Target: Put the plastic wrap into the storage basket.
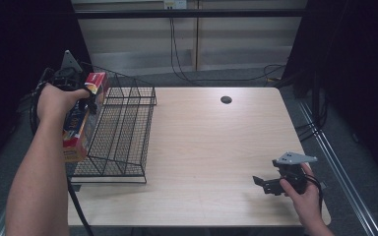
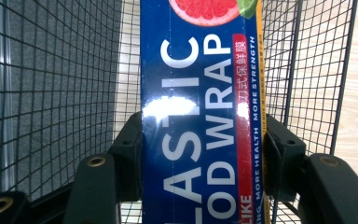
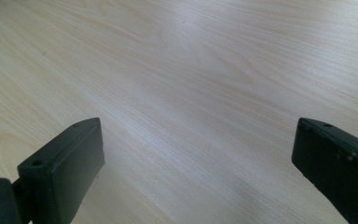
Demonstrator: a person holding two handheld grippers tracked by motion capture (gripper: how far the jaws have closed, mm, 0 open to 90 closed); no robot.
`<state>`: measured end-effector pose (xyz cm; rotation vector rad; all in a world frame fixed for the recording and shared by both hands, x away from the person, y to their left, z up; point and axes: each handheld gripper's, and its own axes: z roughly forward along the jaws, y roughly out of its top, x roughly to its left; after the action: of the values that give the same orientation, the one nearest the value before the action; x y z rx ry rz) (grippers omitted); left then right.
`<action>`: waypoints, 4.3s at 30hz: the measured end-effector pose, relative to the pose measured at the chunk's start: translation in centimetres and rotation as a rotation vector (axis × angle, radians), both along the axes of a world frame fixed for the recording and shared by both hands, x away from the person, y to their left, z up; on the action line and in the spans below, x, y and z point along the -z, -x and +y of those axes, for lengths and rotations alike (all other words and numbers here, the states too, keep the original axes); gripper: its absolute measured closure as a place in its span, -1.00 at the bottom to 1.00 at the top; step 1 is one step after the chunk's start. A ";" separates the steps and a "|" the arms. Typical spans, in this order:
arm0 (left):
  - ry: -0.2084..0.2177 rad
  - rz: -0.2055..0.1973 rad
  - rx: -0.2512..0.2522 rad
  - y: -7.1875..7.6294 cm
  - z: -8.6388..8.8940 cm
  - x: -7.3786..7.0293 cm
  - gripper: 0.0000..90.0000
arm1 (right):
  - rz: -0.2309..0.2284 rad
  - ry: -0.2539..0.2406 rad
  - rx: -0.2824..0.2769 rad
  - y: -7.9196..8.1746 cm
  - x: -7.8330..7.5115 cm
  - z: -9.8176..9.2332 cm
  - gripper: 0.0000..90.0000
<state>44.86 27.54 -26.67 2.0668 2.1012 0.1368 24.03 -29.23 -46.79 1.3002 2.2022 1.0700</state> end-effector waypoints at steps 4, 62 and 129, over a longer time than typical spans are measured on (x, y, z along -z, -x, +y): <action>-0.012 0.004 0.008 0.0 0.2 0.4 -0.03 | 0.004 -0.002 -0.010 0.0 0.0 0.0 -0.95; 0.125 -0.130 0.034 0.2 -2.4 0.9 -0.57 | 0.005 0.005 -0.010 0.0 0.1 0.1 -0.95; 0.272 -0.218 0.576 5.4 -19.0 7.2 -0.75 | 0.000 0.001 -0.041 -0.1 -0.3 0.6 -0.95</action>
<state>39.48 8.56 -33.83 2.2642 1.2596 -0.0091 24.13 -28.66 -46.53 1.2596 2.2385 1.0841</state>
